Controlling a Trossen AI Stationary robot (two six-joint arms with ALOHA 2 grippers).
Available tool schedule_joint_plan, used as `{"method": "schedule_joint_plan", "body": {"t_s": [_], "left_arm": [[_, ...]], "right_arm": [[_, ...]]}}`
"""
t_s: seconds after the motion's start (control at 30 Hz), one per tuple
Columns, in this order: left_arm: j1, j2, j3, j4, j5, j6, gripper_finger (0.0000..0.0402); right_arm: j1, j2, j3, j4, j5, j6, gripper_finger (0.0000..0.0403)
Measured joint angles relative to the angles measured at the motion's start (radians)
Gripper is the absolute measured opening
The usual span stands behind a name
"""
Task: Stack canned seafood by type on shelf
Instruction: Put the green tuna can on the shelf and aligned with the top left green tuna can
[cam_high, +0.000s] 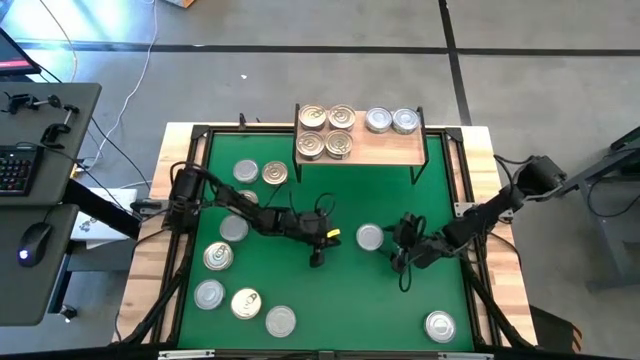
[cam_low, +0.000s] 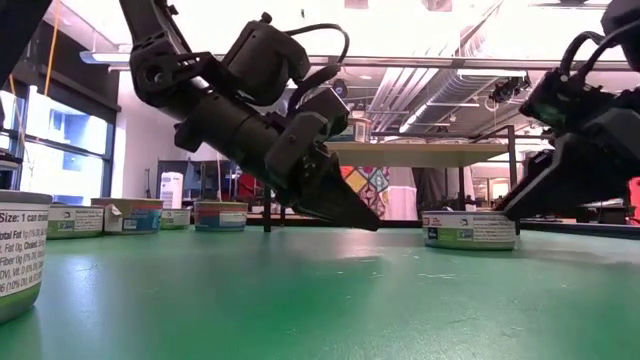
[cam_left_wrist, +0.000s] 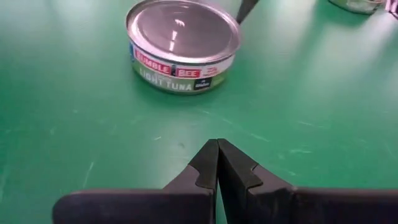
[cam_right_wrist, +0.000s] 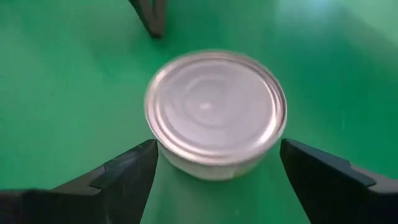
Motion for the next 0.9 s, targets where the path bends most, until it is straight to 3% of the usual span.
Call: {"method": "schedule_joint_plan", "body": {"t_s": [0.3, 0.63, 0.9], "left_arm": [[0.005, 0.000, 0.000, 0.000, 0.004, -0.016, 0.0000], [0.006, 0.000, 0.000, 0.002, 0.004, -0.018, 0.0000], [0.006, 0.000, -0.001, 0.018, 0.004, -0.017, 0.0000]], "right_arm": [[-0.097, 0.000, 0.000, 0.044, -0.188, -0.106, 0.0337], [-0.116, 0.000, 0.000, 0.095, -0.175, -0.325, 0.0337], [-0.116, 0.132, 0.001, 0.221, -0.184, -0.327, 0.0340]]}}
